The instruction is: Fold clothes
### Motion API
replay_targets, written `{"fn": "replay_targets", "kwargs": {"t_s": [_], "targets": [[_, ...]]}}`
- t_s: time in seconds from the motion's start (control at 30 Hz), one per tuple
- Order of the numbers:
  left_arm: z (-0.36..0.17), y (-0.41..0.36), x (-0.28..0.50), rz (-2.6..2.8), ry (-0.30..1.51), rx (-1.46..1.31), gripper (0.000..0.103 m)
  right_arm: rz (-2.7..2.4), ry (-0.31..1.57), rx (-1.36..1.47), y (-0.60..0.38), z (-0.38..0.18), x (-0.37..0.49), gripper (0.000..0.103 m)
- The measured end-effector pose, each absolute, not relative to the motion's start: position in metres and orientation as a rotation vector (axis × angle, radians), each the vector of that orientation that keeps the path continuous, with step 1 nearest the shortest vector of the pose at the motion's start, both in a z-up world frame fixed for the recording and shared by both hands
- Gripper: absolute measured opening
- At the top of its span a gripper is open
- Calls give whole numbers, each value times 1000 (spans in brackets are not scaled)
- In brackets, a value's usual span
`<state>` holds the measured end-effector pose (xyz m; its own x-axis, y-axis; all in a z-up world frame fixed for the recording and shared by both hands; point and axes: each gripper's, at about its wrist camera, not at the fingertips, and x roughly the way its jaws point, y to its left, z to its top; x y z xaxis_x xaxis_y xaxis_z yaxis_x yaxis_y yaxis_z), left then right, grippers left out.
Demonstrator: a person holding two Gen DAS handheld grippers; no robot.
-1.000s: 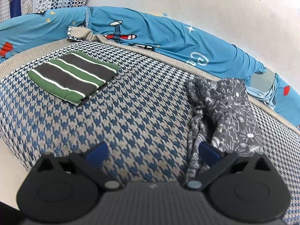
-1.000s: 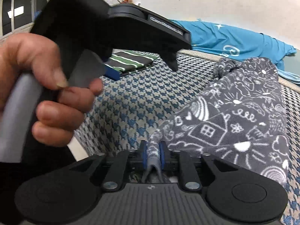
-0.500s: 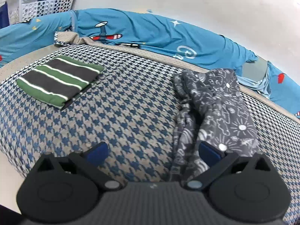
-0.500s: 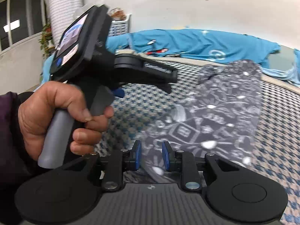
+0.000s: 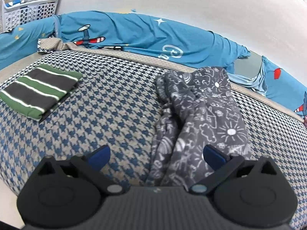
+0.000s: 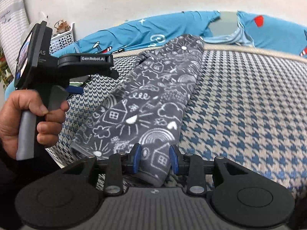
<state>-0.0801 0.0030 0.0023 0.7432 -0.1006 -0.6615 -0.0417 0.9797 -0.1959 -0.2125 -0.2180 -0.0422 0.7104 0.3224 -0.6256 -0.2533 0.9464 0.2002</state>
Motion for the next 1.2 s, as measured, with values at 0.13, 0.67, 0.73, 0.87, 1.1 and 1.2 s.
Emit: {"fn": "replay_targets", "kwargs": {"t_s": [0.13, 0.67, 0.73, 0.87, 1.1, 1.2], "targets": [[0, -2, -69, -42, 748, -212, 103, 319, 736, 131, -223, -47, -210, 38], [-18, -5, -35, -10, 798, -232, 103, 344, 821, 223, -238, -61, -218, 14], [-18, -3, -32, -7, 798, -237, 103, 342, 824, 205, -237, -61, -219, 14], [-18, -6, -27, -6, 792, -211, 103, 337, 859, 234, -238, -64, -221, 11], [-24, -6, -17, 7, 811, -226, 103, 340, 848, 187, -236, -62, -232, 5], [-27, -1, -13, 25, 822, -240, 103, 344, 853, 177, -237, -62, -234, 5]]}}
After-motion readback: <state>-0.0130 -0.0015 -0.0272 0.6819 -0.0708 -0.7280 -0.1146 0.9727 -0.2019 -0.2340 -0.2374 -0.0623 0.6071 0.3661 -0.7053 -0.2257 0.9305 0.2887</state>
